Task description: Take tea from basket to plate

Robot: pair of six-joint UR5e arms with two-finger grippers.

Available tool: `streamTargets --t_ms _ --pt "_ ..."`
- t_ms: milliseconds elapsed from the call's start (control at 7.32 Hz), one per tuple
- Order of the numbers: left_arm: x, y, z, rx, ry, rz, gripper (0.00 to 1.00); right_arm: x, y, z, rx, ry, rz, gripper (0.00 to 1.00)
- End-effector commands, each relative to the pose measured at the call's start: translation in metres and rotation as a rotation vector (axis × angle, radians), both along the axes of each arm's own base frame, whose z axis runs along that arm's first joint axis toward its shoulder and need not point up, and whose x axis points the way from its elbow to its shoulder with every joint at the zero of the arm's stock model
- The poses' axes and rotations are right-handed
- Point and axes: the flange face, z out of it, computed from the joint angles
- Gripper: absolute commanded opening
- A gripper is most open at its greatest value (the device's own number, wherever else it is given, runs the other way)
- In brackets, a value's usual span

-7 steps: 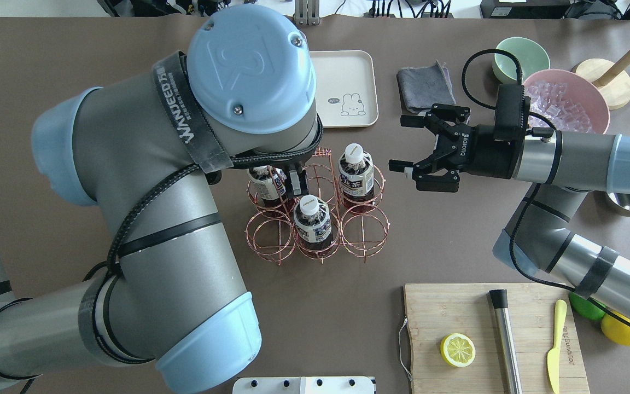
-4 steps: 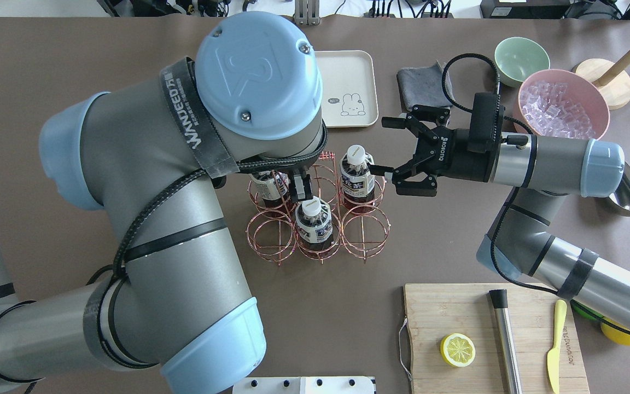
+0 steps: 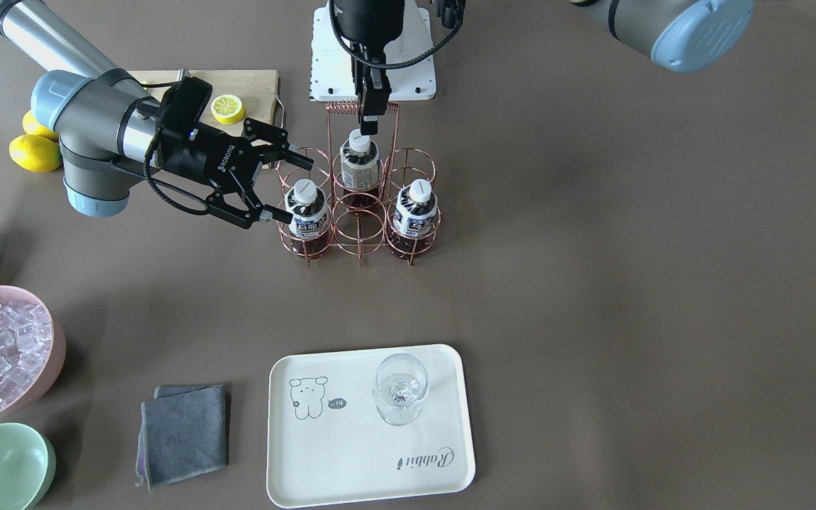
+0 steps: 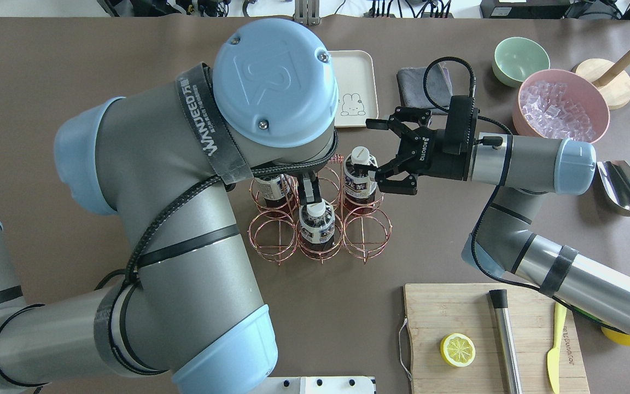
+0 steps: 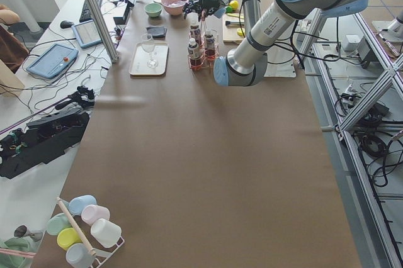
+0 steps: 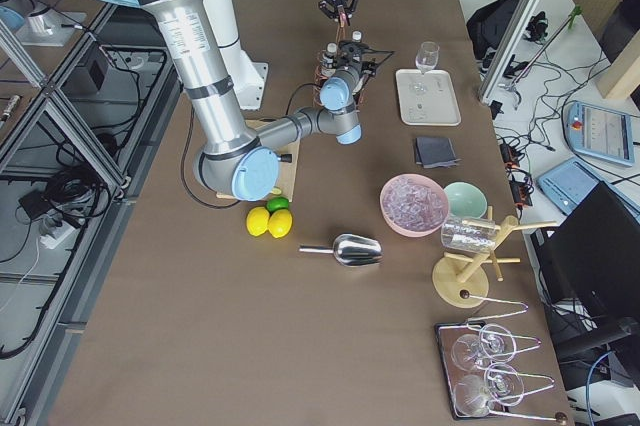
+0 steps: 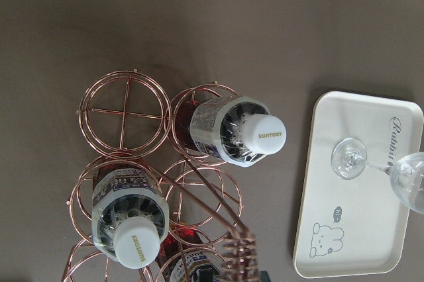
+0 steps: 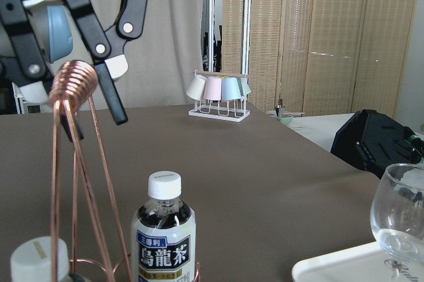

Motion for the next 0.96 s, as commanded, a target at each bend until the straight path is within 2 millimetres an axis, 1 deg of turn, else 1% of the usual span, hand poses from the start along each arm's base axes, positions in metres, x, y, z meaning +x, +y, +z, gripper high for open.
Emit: streamTargets --t_ms 0,137,273,410,546,683,820 --pt "0.003 0.0 -0.005 0.0 0.001 -0.006 0.0 -0.009 0.001 0.005 -0.015 0.008 -0.014 0.86" --pt "0.006 0.002 -0.007 -0.001 0.001 0.0 0.0 -0.015 0.006 0.005 -0.019 0.005 -0.021 0.79" --pt "0.006 0.002 -0.008 -0.002 0.003 -0.001 0.0 -0.016 0.007 0.005 -0.024 0.004 -0.02 0.7" --pt "0.006 0.002 -0.009 -0.002 0.003 -0.001 0.0 -0.014 0.007 0.007 -0.027 0.005 -0.019 0.5" --pt "0.007 0.003 -0.01 -0.002 0.005 -0.001 0.0 -0.012 0.009 0.01 -0.044 0.002 -0.032 0.25" --pt "0.006 0.003 -0.011 -0.004 0.007 -0.003 0.0 -0.009 0.008 0.01 -0.045 -0.005 -0.034 0.09" --pt "0.007 0.002 -0.01 -0.006 0.005 -0.004 0.0 -0.008 0.01 0.015 -0.049 0.0 -0.033 0.0"
